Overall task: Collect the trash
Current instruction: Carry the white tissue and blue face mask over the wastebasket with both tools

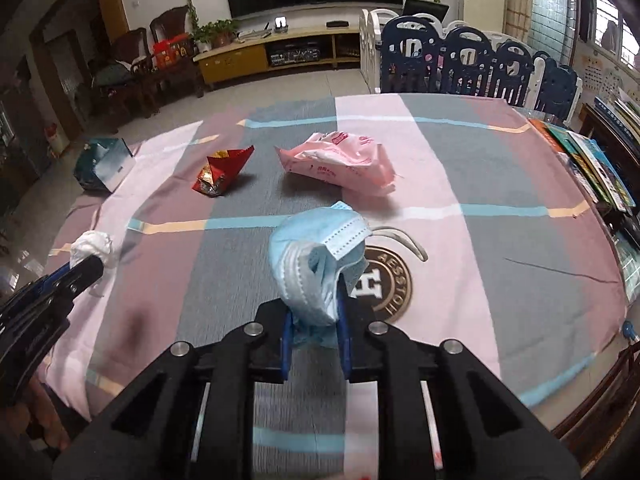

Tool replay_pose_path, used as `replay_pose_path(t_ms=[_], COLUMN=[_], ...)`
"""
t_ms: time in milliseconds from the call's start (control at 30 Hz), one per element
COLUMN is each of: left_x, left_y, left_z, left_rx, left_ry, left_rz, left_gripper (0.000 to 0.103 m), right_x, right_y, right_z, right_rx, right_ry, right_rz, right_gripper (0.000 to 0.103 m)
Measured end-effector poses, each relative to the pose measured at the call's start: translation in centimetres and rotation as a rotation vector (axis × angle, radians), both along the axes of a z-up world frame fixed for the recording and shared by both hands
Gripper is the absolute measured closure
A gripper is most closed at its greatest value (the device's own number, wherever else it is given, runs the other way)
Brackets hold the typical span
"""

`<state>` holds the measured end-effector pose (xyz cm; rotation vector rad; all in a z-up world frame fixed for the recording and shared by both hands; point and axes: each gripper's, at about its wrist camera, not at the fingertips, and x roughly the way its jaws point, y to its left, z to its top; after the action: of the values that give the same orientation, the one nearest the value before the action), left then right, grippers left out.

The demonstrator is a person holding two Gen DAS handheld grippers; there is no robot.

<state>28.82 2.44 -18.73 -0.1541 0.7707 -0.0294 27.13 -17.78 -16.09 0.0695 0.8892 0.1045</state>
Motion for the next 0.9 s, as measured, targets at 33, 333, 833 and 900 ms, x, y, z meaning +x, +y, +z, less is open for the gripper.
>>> replay_pose_path(t_ms=[33,333,833,900], left_x=[-0.8,-11.1,-23.3,-23.7], left_y=[-0.8,-8.3,-15.2,-15.4], left_z=[1.1,9.5,13.9,14.1], left_rx=[-0.002,0.030,0.100,0.111], left_ry=[-0.013,-0.165,-0.226,-0.234], left_rz=[-0.017,-0.196,-0.341,-0.341], left_gripper=[0.080,0.080,0.079,0.079], right_x=[-1.2,-15.5,-30.5,-31.0], right_y=[-0.7,-7.0,-11.3,-11.4], right_z=[0.8,9.2,16.1,16.3], right_rx=[0.013,0.086,0.064,0.057], right_ry=[-0.010,-0.142,-0.268,-0.277], right_rz=[-0.008,-0.075,-0.140,-0.139], right_gripper=[0.084,0.084,0.084,0.084])
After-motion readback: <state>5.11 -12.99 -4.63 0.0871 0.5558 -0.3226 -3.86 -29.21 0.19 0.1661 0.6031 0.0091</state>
